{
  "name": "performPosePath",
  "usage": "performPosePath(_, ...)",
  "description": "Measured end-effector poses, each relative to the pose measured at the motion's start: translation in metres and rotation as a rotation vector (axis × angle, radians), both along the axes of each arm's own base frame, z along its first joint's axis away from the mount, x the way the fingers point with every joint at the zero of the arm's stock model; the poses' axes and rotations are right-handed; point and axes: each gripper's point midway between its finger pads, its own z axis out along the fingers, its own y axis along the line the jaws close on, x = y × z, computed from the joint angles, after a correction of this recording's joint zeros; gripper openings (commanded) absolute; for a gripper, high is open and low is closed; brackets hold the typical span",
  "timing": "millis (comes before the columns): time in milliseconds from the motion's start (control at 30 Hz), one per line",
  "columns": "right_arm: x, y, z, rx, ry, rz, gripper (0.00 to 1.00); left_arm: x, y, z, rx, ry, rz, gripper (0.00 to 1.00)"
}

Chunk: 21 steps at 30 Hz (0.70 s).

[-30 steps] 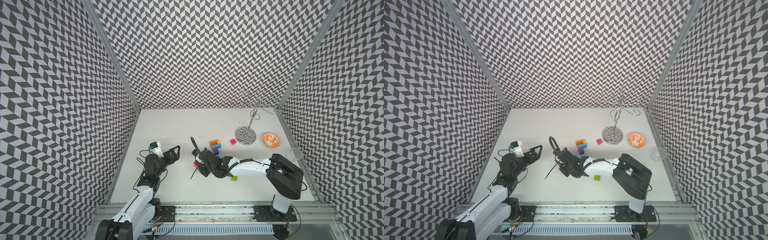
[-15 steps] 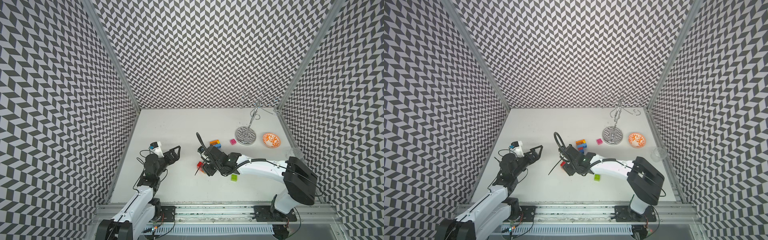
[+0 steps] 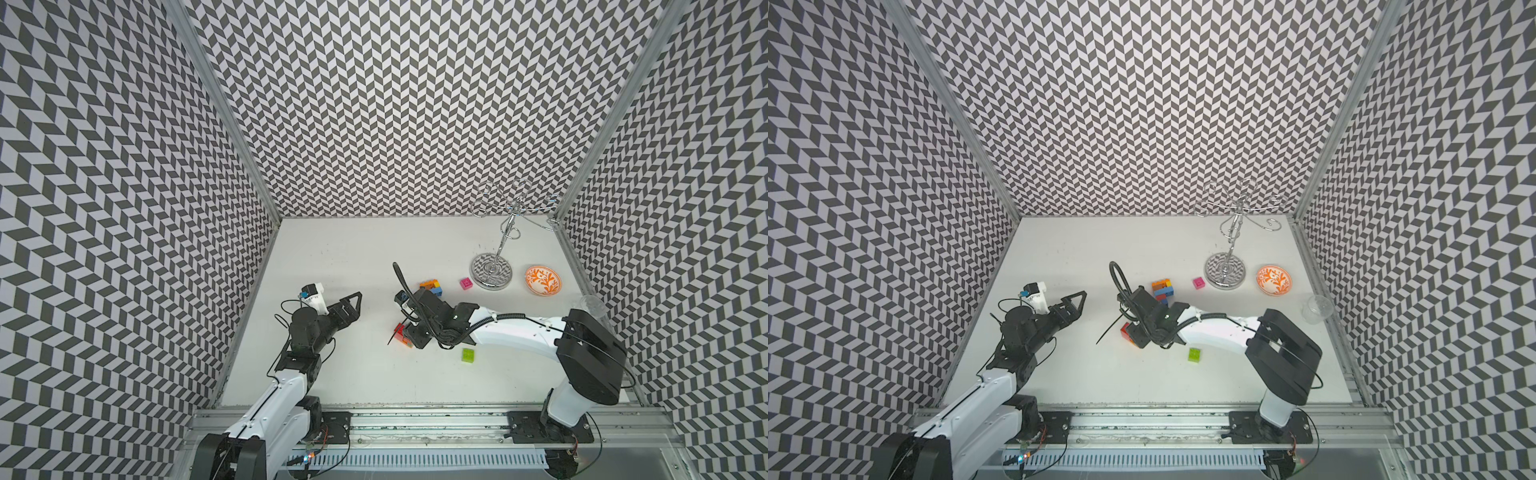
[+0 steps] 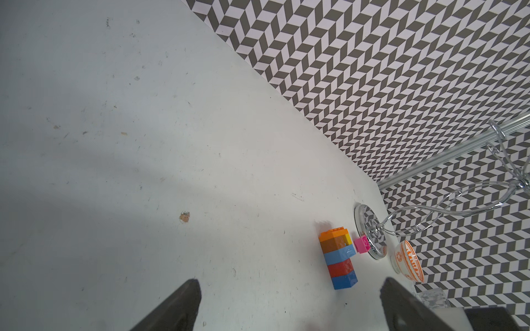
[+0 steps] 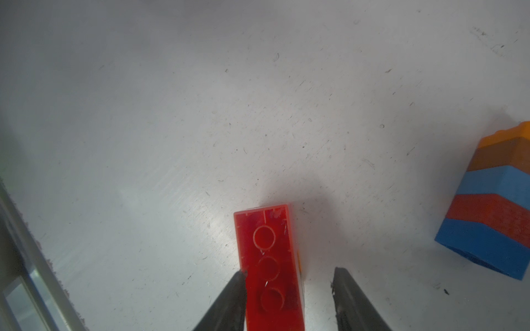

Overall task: Assemble the letter p with lego
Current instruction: Assemble the lego brick with the lego brick.

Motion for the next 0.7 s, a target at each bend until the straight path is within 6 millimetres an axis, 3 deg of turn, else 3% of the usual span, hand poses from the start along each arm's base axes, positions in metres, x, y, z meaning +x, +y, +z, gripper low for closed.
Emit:
performPosePath(267,0.001,-0.001,-0.011,-0.034,0.006,-0.008,0.47,0.000,-0.002,-0.001,-0.001,0.002,-0.008,1.00)
performPosePath(433,0.001,-0.005,-0.005,-0.040,0.004,-0.027,0.56,-0.001,-0.007,-0.003,-0.001,0.007,-0.031,1.00)
performPosePath(500,0.002,-0.005,0.007,-0.016,-0.008,-0.039,0.62,-0.001,-0.010,-0.004,0.001,0.009,-0.043,1.00)
performPosePath(700,0.007,-0.006,0.073,0.162,-0.090,-0.090,0.67,-0.006,-0.026,-0.010,0.015,0.022,-0.099,1.00)
